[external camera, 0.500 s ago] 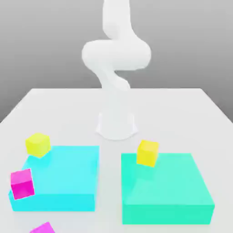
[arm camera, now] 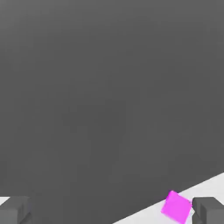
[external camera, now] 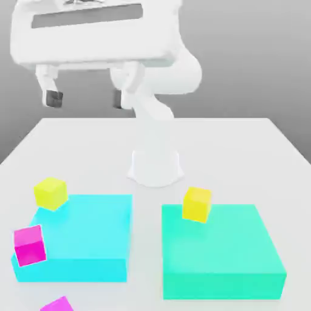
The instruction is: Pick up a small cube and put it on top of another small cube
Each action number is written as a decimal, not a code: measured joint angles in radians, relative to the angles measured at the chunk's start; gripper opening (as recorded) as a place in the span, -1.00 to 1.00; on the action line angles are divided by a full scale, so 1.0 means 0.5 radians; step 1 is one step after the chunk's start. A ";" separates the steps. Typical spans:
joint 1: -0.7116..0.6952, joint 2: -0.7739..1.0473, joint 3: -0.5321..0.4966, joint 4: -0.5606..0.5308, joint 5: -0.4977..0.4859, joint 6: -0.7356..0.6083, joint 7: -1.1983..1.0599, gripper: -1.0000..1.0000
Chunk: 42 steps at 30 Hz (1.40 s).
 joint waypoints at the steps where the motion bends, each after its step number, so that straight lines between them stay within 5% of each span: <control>1: -0.012 0.072 -0.008 0.006 -0.001 0.019 0.036 0.00; 19: -0.187 1.378 -0.095 0.144 0.178 0.483 0.432 0.00; 20: -0.192 1.429 -0.090 0.155 0.182 0.521 0.430 -1.00; 27: -0.193 1.431 -0.089 0.155 0.183 0.524 0.430 -1.00; 42: -0.371 0.394 -0.331 -0.278 0.078 -0.078 0.589 -1.00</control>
